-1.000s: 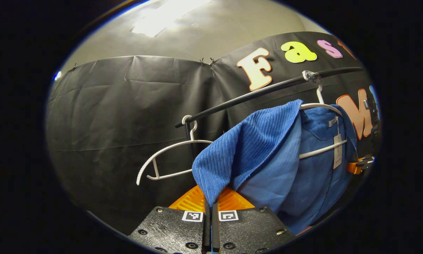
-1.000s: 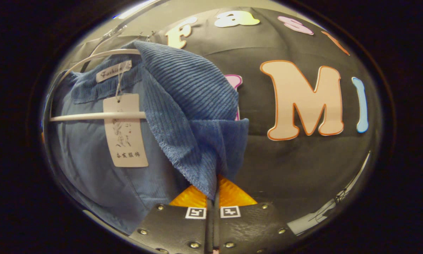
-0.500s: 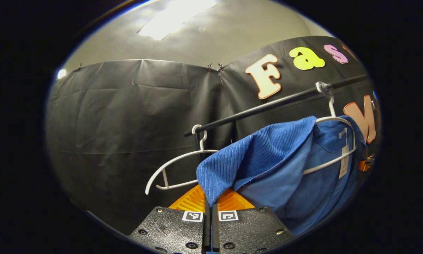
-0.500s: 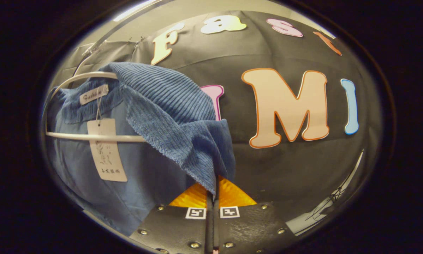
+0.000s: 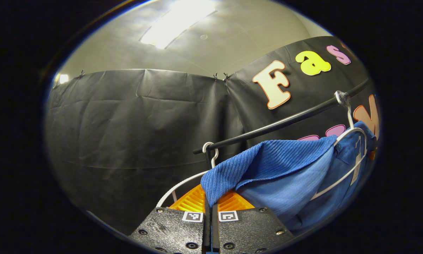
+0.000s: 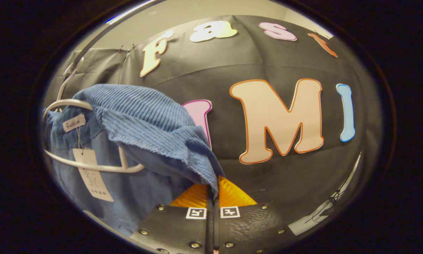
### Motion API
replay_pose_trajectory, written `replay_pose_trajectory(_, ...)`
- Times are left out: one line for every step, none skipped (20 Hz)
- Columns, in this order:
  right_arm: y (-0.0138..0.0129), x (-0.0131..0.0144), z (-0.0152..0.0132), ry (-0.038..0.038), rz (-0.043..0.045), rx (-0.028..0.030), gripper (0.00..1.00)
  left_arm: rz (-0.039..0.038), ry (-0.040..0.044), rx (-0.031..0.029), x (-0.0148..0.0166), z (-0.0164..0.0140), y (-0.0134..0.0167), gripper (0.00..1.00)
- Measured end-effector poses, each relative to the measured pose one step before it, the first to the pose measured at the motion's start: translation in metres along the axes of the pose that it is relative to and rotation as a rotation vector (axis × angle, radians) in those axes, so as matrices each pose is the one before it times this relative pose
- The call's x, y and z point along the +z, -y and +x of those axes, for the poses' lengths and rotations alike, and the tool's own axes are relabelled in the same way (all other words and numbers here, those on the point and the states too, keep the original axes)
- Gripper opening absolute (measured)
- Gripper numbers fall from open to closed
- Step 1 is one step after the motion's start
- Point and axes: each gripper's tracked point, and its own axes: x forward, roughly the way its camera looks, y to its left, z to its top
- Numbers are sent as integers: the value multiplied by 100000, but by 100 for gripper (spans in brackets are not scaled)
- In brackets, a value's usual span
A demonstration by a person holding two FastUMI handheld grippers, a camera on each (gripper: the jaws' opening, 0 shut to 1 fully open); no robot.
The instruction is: Grasp the clothes on the hanger with both hands and then place them into the laundry hamper below.
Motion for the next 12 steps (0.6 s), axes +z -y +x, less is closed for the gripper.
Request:
replay_pose_trajectory(74, 264, 361, 323, 1284, 22, 0, 64, 59, -225, -58, 315, 51, 2)
replay_pose_trajectory(59, 344, 234, 122, 1137, 26, 0, -335, -252, -318, -123, 168, 123, 0)
replay_pose_trajectory(150, 200, 112, 221, 1116, -198, 0, -107, -165, -150, -69, 388, -12, 4)
replay_pose_trajectory(148, 386, 199, 576, 1347, -427, 0, -37, -159, 558, -157, 315, -171, 4)
replay_pose_trajectory(118, 376, 158, 755, 1659, -312, 0, -413, 1, 515, 19, 352, -144, 4)
replay_pose_trajectory(110, 401, 92, 491, 1673, -207, 0, -795, 439, 524, 239, 250, -112, 4)
replay_pose_trajectory(214, 399, 88, 827, 1706, -467, 0, -807, 1022, 549, 455, 243, -199, 4)
replay_pose_trajectory(123, 407, 209, 521, 1550, -214, 0, -525, 1405, 385, 448, 182, -356, 4)
replay_pose_trajectory(116, 196, 238, 185, 1127, 232, 0, 174, 1244, 88, 518, 231, -201, 2)
replay_pose_trajectory(-27, 142, 141, -37, 405, 275, 0, 405, 1291, 40, 387, 113, -141, 2)
replay_pose_trajectory(-11, 57, 55, 203, -69, 136, 0, 418, 863, -161, 424, 87, -103, 1)
replay_pose_trajectory(-79, 22, 163, 135, -448, 31, 0, 824, 703, -275, 279, 162, -77, 4)
